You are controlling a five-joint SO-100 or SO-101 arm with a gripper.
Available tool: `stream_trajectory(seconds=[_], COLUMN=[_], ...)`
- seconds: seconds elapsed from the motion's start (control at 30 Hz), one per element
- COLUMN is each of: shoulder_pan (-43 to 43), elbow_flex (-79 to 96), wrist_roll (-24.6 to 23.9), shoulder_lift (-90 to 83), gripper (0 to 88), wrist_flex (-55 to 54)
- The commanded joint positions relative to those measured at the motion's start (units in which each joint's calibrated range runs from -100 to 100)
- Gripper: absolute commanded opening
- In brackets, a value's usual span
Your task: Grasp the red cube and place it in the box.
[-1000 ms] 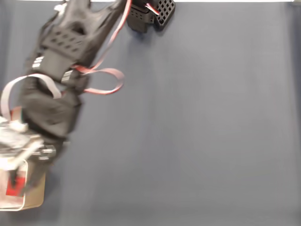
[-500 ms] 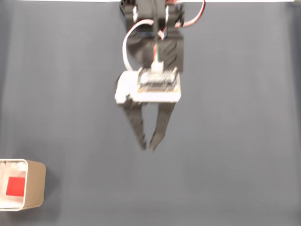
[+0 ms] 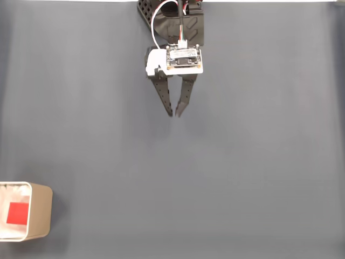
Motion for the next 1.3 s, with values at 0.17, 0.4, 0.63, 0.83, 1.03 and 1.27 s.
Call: stream_trajectory(seconds=[0.17,0.4,0.63,0.83,1.03,1.27], shoulder_pan=[1.3,1.8,2.1,2.3,2.3,2.1], elbow_flex=[12.5,12.5,12.5,12.6,12.6,12.6], wrist_roll=[-2.4,-3.1,-1.8,-1.0,-0.2,-0.2], shoulder_lift=[-21.3,-22.9,-22.9,-23.0,-23.0,-23.0], gripper=[0.0,0.0,0.0,0.0,0.0,0.2], wrist_flex=[23.4,38.5,40.5,40.7,40.8,40.8])
